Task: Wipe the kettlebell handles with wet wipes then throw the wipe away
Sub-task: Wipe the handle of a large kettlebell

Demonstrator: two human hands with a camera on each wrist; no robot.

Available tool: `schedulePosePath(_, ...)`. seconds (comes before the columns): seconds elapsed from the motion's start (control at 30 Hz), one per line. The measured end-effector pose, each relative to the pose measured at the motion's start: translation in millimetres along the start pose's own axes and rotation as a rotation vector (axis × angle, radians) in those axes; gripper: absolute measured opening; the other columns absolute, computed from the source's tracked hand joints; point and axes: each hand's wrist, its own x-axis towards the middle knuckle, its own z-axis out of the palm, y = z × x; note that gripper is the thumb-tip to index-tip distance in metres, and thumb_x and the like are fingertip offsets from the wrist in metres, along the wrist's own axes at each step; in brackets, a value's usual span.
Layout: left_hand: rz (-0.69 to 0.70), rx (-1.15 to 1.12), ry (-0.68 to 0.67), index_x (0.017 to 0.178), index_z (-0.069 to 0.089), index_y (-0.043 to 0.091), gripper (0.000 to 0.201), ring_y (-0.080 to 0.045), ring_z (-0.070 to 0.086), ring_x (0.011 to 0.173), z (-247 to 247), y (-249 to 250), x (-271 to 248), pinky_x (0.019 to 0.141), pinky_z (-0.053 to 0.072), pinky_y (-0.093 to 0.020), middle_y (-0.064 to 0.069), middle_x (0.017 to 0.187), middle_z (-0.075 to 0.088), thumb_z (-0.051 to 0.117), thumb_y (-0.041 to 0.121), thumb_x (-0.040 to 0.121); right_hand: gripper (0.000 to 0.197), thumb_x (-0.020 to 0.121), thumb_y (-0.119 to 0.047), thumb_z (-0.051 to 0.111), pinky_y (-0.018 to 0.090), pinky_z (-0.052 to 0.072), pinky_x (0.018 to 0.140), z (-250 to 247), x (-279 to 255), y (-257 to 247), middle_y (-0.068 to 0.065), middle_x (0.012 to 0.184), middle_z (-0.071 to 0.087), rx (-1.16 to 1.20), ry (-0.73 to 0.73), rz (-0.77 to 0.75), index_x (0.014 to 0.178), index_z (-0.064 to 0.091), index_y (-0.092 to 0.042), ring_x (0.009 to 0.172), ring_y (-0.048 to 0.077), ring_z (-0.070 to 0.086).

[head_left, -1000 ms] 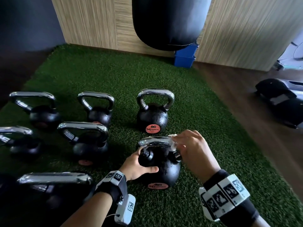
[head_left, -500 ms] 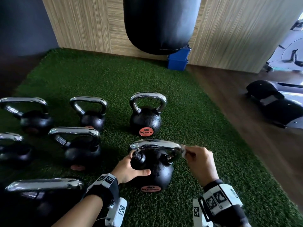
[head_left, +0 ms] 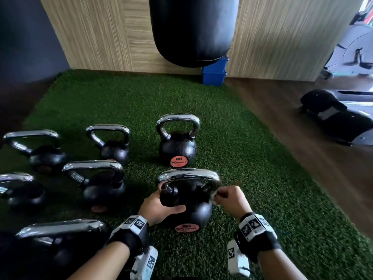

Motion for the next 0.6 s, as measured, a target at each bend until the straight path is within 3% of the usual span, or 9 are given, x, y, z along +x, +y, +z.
schedulePosePath(0.07, -0.024, 0.119, -0.021, 0.121, 0.066, 0.038, 0.080, -0.016, 0.065, 0.115, -2, 4, -3, 0.085, 0.044, -0.021, 0.012, 0.111, 0.070, 0.080, 0.080, 0.055, 0.019, 0.087, -0.011, 0.069, 0.023, 0.039, 0.053, 4, -2, 0, -0.001, 0.063, 0.067, -0.013, -0.028, 0.036, 0.069, 0.075, -0.013, 0.051, 0.008, 0.050)
schedulePosePath(0.17, -0.081, 0.292, -0.108, 0.129, 0.064, 0.023, 0.075, -0.019, 0.064, 0.120, -18, 13, -9, 0.093, 0.048, -0.024, 0.001, 0.129, 0.069, 0.080, 0.066, 0.069, 0.022, 0.084, -0.009, 0.072, 0.024, 0.054, 0.060, -5, -1, -4, 0.001, 0.070, 0.074, -0.091, -0.136, 0.084, 0.067, 0.075, -0.022, 0.061, 0.013, 0.065)
schedulePosePath(0.2, -0.085, 0.336, -0.129, 0.124, 0.068, 0.024, 0.064, -0.016, 0.066, 0.117, -27, 18, -13, 0.094, 0.050, -0.024, 0.003, 0.126, 0.071, 0.081, 0.059, 0.072, 0.024, 0.083, -0.005, 0.073, 0.026, 0.059, 0.063, -11, -2, -6, 0.004, 0.072, 0.076, -0.077, -0.204, 0.096, 0.066, 0.075, -0.022, 0.064, 0.015, 0.069)
schedulePosePath(0.27, -0.036, 0.339, -0.129, 0.098, 0.078, 0.032, 0.025, -0.011, 0.072, 0.102, -47, 26, -24, 0.087, 0.054, -0.023, 0.011, 0.101, 0.078, 0.080, 0.048, 0.078, 0.025, 0.079, -0.001, 0.075, 0.028, 0.060, 0.063, -22, -6, -15, 0.003, 0.072, 0.077, -0.014, -0.367, 0.080, 0.065, 0.077, -0.022, 0.065, 0.015, 0.072)
schedulePosePath(0.33, 0.055, 0.164, -0.107, 0.084, 0.079, 0.032, 0.007, -0.011, 0.075, 0.091, -64, 35, -37, 0.079, 0.057, -0.025, 0.011, 0.085, 0.079, 0.078, 0.039, 0.085, 0.023, 0.078, -0.005, 0.079, 0.017, 0.054, 0.060, -35, -10, -30, -0.004, 0.074, 0.077, 0.035, -0.506, -0.056, 0.073, 0.079, -0.027, 0.066, 0.007, 0.070)
schedulePosePath(0.4, 0.116, -0.181, -0.104, 0.096, 0.080, 0.024, 0.011, -0.017, 0.077, 0.094, -71, 50, -52, 0.079, 0.061, -0.027, 0.004, 0.093, 0.081, 0.073, 0.032, 0.093, 0.019, 0.077, -0.010, 0.082, 0.014, 0.051, 0.063, -47, -16, -49, -0.008, 0.077, 0.077, 0.115, -0.529, -0.203, 0.082, 0.079, -0.028, 0.068, 0.001, 0.068)
schedulePosePath(0.5, 0.180, -0.556, -0.140, 0.115, 0.075, 0.019, 0.027, -0.014, 0.075, 0.102, -72, 75, -68, 0.078, 0.060, -0.019, 0.002, 0.107, 0.079, 0.065, 0.032, 0.094, 0.019, 0.076, -0.013, 0.084, 0.018, 0.055, 0.066, -54, -23, -78, -0.005, 0.082, 0.078, 0.235, -0.433, -0.348, 0.084, 0.080, -0.030, 0.071, 0.005, 0.070)
schedulePosePath(0.6, 0.209, -0.701, -0.189, 0.117, 0.074, 0.018, 0.038, -0.012, 0.072, 0.105, -65, 94, -73, 0.086, 0.060, -0.024, 0.000, 0.114, 0.078, 0.064, 0.037, 0.086, 0.019, 0.078, -0.011, 0.083, 0.025, 0.059, 0.065, -51, -31, -102, -0.003, 0.081, 0.078, 0.284, -0.285, -0.423, 0.084, 0.078, -0.028, 0.069, 0.009, 0.071)
